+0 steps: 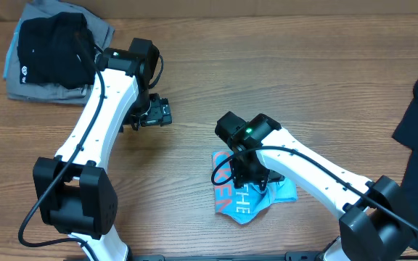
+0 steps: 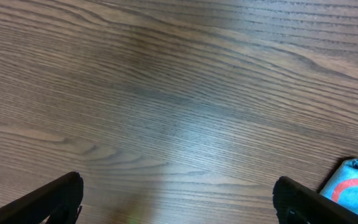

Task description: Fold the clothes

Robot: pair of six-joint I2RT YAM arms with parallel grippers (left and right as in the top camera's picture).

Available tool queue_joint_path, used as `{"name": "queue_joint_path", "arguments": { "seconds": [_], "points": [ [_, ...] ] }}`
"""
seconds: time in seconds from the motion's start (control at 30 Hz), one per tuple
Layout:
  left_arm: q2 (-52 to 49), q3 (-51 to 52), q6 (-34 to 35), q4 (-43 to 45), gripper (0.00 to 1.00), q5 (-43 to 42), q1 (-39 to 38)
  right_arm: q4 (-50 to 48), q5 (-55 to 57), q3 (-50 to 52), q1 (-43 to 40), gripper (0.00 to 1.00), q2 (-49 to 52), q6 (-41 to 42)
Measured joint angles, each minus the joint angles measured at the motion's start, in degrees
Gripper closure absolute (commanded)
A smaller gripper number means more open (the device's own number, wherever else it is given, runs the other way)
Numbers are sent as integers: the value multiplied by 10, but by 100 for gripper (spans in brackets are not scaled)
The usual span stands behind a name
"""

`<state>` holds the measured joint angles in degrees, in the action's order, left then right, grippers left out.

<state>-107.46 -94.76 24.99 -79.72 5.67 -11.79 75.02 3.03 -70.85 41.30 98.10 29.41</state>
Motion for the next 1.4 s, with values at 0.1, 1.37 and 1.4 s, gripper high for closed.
{"name": "queue_joint_path", "arguments": {
  "seconds": [0.1,1.37,1.4],
  "points": [
    [0,0,0,0,0,0,0,0,0,0,0,54,0,5],
    [0,0,0,0,0,0,0,107,77,111,-101,2,0,302],
    [0,0,0,1,0,0,0,101,68,117,-101,0,0,304]
  ]
}}
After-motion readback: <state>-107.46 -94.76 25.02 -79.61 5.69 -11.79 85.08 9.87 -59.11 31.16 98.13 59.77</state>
